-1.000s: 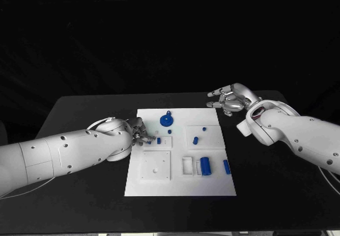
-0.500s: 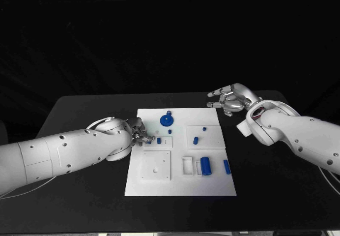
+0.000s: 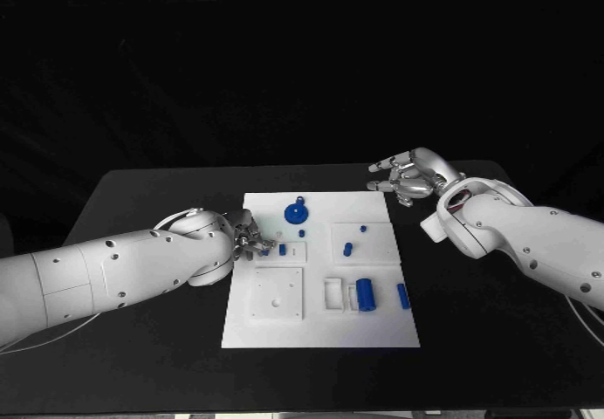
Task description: Assemble the parts on the task board
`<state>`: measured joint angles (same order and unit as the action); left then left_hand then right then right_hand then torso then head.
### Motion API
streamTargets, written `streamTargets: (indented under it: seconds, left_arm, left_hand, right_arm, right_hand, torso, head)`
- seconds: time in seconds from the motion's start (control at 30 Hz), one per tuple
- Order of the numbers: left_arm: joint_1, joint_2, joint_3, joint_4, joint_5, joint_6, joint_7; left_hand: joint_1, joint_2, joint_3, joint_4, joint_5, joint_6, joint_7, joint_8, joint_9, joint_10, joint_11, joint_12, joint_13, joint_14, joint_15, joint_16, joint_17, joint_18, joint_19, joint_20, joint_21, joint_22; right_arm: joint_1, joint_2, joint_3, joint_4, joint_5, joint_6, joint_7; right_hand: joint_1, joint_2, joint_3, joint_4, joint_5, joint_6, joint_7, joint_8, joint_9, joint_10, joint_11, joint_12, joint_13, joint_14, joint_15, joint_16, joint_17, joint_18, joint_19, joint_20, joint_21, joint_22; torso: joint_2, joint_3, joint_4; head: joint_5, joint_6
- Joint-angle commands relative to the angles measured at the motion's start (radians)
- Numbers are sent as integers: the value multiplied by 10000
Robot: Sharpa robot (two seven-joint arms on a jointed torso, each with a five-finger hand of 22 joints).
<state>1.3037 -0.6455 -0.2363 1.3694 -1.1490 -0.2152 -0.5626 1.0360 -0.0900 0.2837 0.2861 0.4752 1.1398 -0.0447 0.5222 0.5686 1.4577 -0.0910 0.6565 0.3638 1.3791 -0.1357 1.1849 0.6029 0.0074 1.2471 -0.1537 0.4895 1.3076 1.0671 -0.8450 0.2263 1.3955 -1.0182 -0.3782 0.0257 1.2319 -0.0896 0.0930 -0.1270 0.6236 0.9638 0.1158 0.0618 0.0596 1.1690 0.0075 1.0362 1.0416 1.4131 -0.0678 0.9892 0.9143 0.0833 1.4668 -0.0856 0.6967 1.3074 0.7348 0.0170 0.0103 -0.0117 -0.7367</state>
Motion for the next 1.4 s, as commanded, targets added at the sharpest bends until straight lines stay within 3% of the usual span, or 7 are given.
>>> streamTargets:
  seconds: [0.03, 0.5, 0.83, 0.9, 0.93, 0.97, 1.4]
  left_arm:
    - [-40, 14, -27, 36, 118, 128, -23]
    - [-29, -4, -26, 22, 109, 195, -91]
    - [-27, -39, -25, 34, 104, 216, -109]
    - [-27, -45, -25, 34, 129, 201, -97]
    - [-27, -48, -25, 33, 141, 204, -90]
    - [-27, -50, -25, 33, 150, 212, -84]
    - [-26, -55, -25, 71, 235, 234, -27]
  left_hand:
    - [-241, -1, 88, 20, 28, -26, 12, -19, -14, 570, 1, 24, 6, -2, -74, 5, -9, -73, 21, -26, 24, 200]
    - [-409, -31, 141, 32, 2, 5, 8, -20, -15, 570, -1, 39, 12, 8, -78, 25, 15, -72, 25, -28, 28, 199]
    - [-416, 106, 214, 18, 71, 7, 5, -1, 7, 569, -3, 55, 18, 15, -79, 52, 47, -71, 29, -29, 40, 201]
    - [-732, 186, 202, 44, 102, 12, -4, -13, 0, 569, -3, 68, 24, 18, -70, 67, 67, -69, 29, -25, 51, 202]
    - [-1245, 250, 220, 54, 345, 23, -6, -29, -13, 569, 11, 66, 23, 14, -71, 69, 67, -66, 25, -23, 53, 201]
    - [-1542, 226, 408, 32, 823, 26, -3, -25, -6, 570, 0, 66, 23, 18, -74, 78, 80, -69, 26, -24, 64, 204]
    - [-1731, 117, 665, 46, 921, 12, 10, -15, 24, 569, 0, 65, 23, 11, -76, 71, 66, -68, 14, -25, 78, 199]
  right_arm:
    - [-8, 11, 5, 6, -73, 126, 101]
    - [-12, 13, 5, 1, -74, 133, 102]
    - [-15, 12, 5, -5, -75, 136, 103]
    - [-16, 11, 5, -6, -75, 138, 103]
    - [-16, 12, 5, -7, -75, 139, 104]
    - [-17, 12, 5, -8, -76, 140, 104]
    - [-23, 17, 6, -12, -86, 140, 105]
  right_hand:
    - [-95, -3, 24, -20, 30, 71, 16, -16, 10, 52, -26, 30, 11, 67, -9, -9, 11, 192, 492, -14, 58, 849]
    - [-95, -3, 24, -20, 30, 71, 16, -16, 10, 52, -26, 30, 11, 67, -9, -9, 11, 192, 492, -14, 58, 849]
    - [-95, -3, 24, -20, 30, 71, 16, -16, 10, 52, -26, 30, 11, 67, -9, -9, 11, 192, 492, -14, 58, 849]
    - [-95, -3, 24, -20, 30, 71, 16, -16, 10, 52, -26, 30, 11, 67, -9, -9, 11, 192, 492, -14, 58, 849]
    - [-115, 1, 44, -45, 37, 95, 13, -16, 10, 71, -31, 38, 18, 85, -12, -6, 24, 189, 496, -17, 100, 854]
    - [-115, 1, 44, -45, 37, 95, 13, -16, 10, 71, -31, 38, 18, 85, -12, -6, 24, 189, 496, -17, 100, 854]
    - [-99, 0, 55, -65, 38, 98, 14, -16, 10, 71, -30, 37, 18, 84, -12, -8, 23, 189, 496, -17, 99, 853]
  torso:
    - [2, 2, -2]
    - [-2, 4, -1]
    - [-4, 3, 1]
    - [-5, 2, 7]
    - [-5, 1, 7]
    - [-7, 2, 9]
    - [2, -1, -1]
  head:
    - [7, 4]
    - [-2, -8]
    - [-8, -37]
    - [-13, -46]
    - [-12, -39]
    - [-13, -36]
    - [0, -16]
